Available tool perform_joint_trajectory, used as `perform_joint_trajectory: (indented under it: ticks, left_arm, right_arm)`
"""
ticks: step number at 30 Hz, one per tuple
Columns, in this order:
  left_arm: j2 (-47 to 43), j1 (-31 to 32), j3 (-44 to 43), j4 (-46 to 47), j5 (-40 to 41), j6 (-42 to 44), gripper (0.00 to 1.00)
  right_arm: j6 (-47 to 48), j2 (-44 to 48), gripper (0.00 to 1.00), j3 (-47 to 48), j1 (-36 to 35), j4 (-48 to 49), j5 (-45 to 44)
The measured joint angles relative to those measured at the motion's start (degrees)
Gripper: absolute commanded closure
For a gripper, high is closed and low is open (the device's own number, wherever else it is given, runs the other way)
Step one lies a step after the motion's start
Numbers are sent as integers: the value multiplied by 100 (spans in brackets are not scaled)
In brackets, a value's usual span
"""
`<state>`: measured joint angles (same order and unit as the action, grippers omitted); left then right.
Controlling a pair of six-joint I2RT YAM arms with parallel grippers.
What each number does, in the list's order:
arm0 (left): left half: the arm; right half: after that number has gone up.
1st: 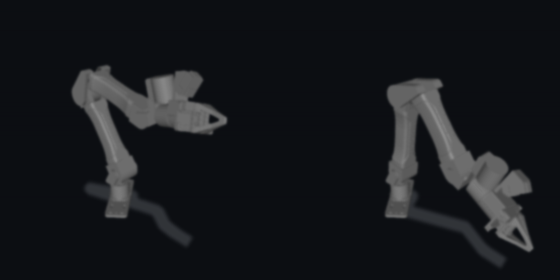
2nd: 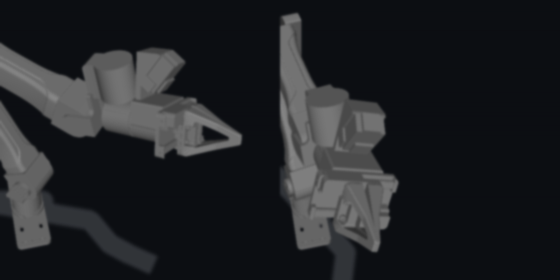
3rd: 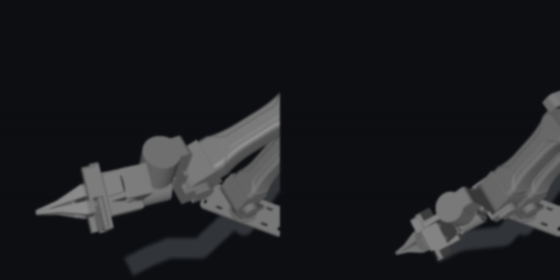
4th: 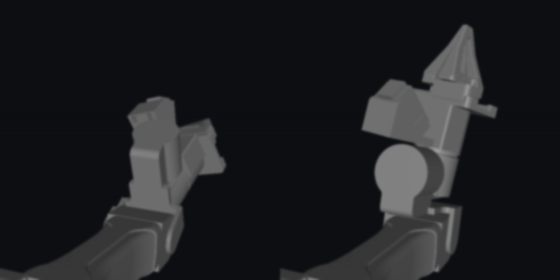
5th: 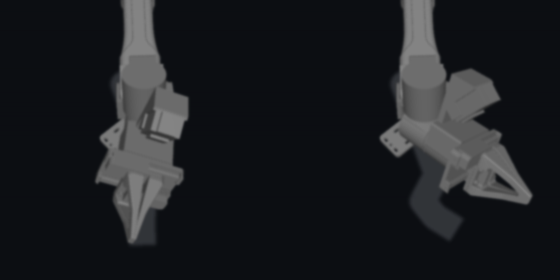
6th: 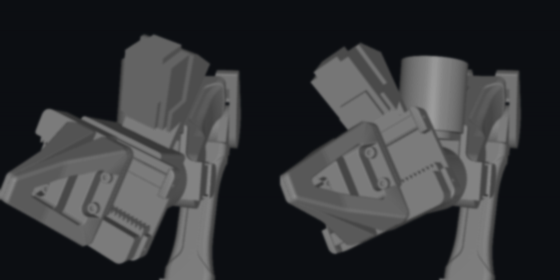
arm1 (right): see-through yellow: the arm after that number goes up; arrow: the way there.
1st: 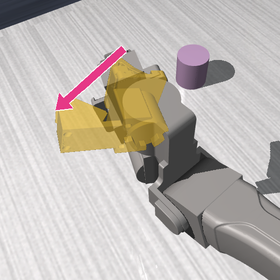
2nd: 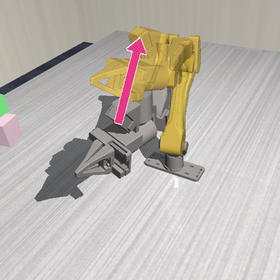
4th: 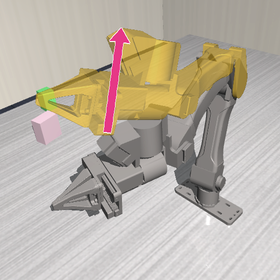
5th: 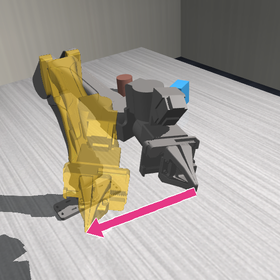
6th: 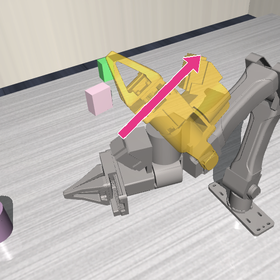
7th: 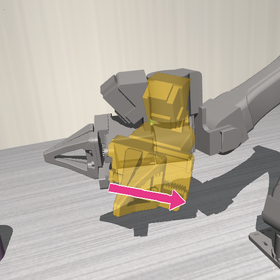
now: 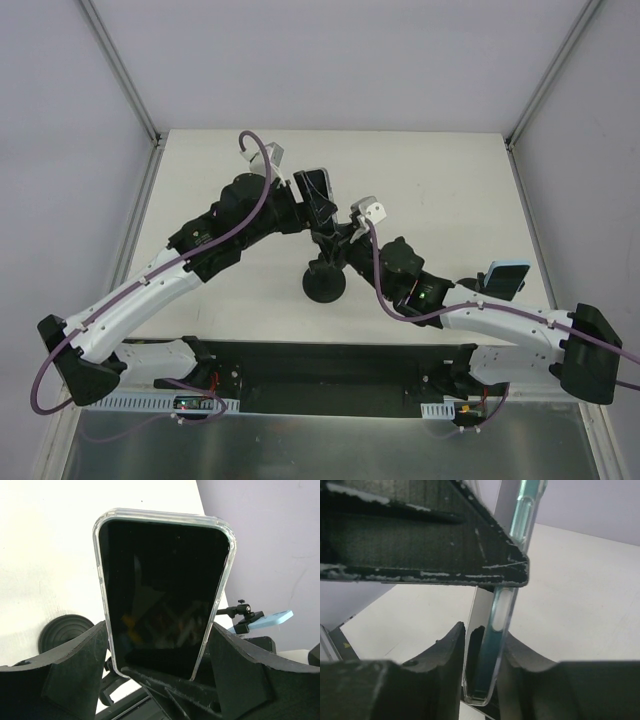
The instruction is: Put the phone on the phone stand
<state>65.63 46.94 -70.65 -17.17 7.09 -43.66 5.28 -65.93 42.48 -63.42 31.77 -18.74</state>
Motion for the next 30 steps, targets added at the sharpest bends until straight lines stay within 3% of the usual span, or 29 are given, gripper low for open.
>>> perform_joint_trajectory:
  ticks: [1,2,4,6,7,10,22,30]
  left_arm:
    - [-15,0,20,26,-2,-11,100]
    - [-33,0,37,42,-11,-24,100]
    - [-107,-4,76,96,-68,-37,89]
    - [-210,0,116,254,-111,-17,64]
    - [-264,0,136,343,-170,-7,39]
    - [-437,0,234,503,-258,227,8]
    - [-1670,-63,542,232,-293,579,1]
    - [-1405,-916,221,59,-1742,577,1]
  right_arm:
    - [2,-4,84,0,0,13,-7]
    - [-33,-4,99,-7,0,22,-35]
    - [-48,2,99,-46,37,44,-195]
    - [22,13,99,-155,52,48,-155]
    - [72,37,99,-225,31,48,-138]
    - [216,166,99,-466,4,70,-2]
    - [437,962,99,-1165,63,874,264]
    - [439,1416,99,-1421,214,962,428]
